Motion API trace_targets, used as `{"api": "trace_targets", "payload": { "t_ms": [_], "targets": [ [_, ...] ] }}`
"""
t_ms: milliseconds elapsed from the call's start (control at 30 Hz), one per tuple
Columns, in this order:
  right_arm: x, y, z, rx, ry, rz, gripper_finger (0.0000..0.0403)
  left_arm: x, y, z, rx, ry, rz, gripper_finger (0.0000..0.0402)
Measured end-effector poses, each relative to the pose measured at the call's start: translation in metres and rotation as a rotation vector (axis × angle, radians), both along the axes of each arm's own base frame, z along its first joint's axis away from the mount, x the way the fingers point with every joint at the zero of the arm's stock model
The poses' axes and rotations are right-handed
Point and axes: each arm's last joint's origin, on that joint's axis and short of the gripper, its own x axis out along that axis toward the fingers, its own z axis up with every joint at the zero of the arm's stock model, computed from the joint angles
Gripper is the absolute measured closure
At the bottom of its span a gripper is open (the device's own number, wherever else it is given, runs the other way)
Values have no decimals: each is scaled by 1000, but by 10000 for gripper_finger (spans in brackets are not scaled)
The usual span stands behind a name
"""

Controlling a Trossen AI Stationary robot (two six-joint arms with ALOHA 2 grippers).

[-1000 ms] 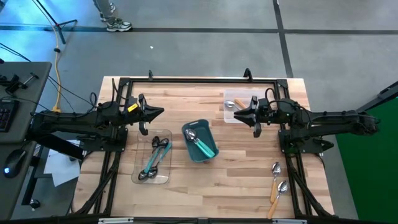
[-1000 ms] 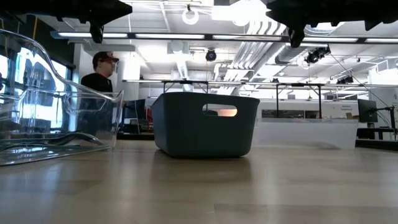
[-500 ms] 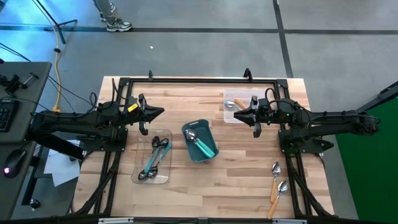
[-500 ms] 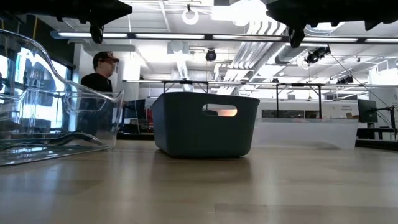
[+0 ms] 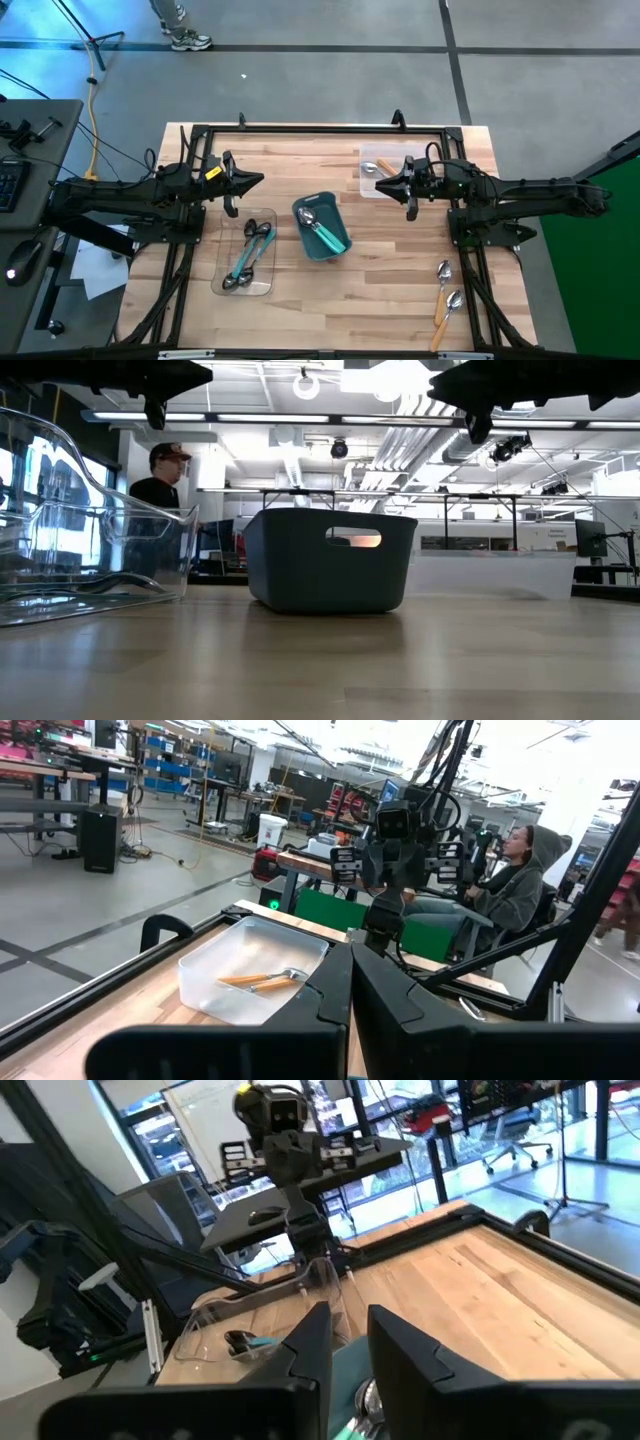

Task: Sort silverware by color (type)
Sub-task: Put the orange spoon into the white bin

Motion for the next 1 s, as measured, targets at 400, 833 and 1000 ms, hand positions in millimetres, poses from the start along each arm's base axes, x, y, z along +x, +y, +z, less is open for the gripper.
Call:
{"api": "trace_targets", "payload": {
  "t_ms": [400,833,1000],
  "targets": [
    [0,-1,-2,16,18,-21,279,0,0,0,0,0,0,401],
    [1,6,18,316,212,25,277,0,0,0,1,1,1,401],
    [-2,20,13,599,620,-10,277,0,0,0,2,2,1,401]
  ]
}}
